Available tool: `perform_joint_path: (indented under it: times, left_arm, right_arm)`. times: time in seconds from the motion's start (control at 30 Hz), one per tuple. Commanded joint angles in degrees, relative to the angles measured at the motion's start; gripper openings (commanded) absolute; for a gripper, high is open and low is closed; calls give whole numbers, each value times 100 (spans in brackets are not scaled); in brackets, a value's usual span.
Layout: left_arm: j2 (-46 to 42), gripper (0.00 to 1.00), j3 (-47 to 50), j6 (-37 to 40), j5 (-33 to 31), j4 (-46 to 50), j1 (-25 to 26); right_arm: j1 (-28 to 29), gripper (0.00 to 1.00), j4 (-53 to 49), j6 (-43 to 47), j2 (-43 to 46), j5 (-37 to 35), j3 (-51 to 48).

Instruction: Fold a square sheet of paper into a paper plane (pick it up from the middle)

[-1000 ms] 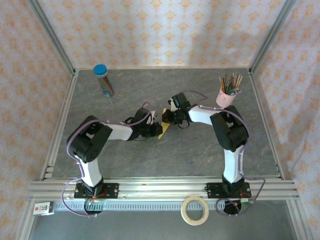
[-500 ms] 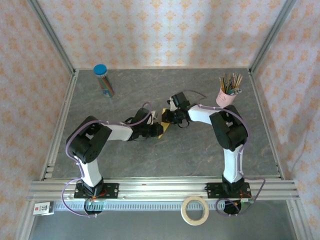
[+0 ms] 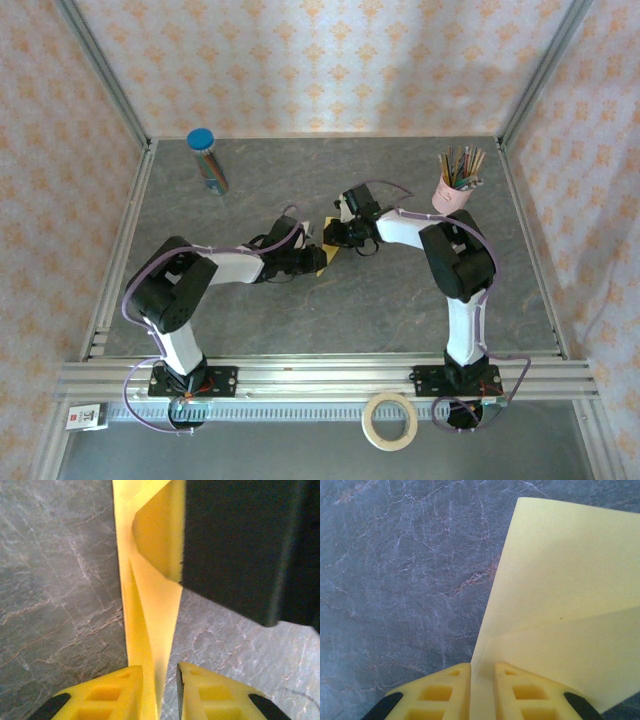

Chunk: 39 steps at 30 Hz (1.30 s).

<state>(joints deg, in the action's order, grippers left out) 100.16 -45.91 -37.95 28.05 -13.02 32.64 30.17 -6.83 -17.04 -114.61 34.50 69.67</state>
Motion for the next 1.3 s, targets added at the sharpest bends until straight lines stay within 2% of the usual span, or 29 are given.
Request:
perform_joint_path:
  times: [0.0, 0.3, 0.73, 1.27]
  left_arm:
    - [-306, 25, 3, -150, -46, -7, 6]
    - [-113, 24, 87, -290, 55, -225, -21]
    - [188, 11, 195, -388, 148, -297, -21]
    - [294, 7, 467, -510, 211, -590, -21]
  right_arm:
    - [-26, 18, -143, 88, 15, 4, 143]
    - [-22, 18, -130, 80, 3, 13, 142]
    - [-23, 18, -115, 64, -12, 51, 162]
    - [-38, 18, 182, 30, 19, 329, 146]
